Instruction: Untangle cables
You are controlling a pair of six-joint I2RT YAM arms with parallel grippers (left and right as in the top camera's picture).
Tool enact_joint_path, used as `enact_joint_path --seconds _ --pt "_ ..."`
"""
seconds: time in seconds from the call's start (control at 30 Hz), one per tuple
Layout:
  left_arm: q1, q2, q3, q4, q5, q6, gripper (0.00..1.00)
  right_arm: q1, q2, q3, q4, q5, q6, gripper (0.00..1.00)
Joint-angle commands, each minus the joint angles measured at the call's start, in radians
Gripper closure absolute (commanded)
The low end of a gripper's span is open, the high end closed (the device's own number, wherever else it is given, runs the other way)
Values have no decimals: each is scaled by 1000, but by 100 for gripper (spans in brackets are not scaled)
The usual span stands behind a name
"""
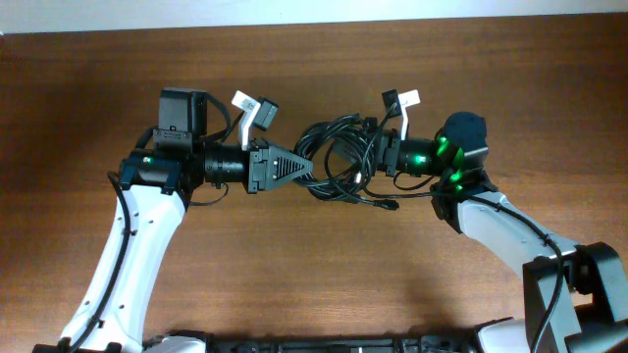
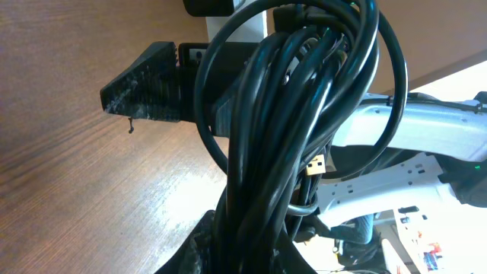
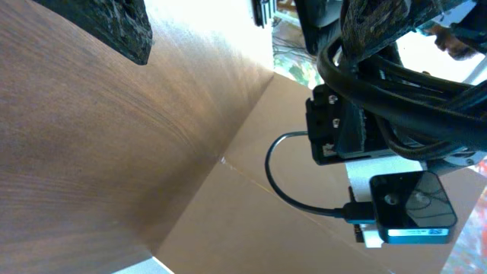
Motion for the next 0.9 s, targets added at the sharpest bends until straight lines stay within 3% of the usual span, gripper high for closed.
enact_joint_path --seconds 0.0,0.37,0.57,0.77,0.87 --pt "-8 -6 -2 2 12 47 100 6 3 4 10 -30 24 21" --pt "-60 -6 -20 -10 29 49 100 8 3 4 3 35 34 33" --pt "-67 -6 -20 -4 127 49 100 8 3 4 -192 125 -21 39" --pt "8 -6 -20 -2 146 26 100 8 3 4 -257 145 -61 44" --pt "75 -6 -20 13 286 26 100 8 3 4 -311 225 -60 45"
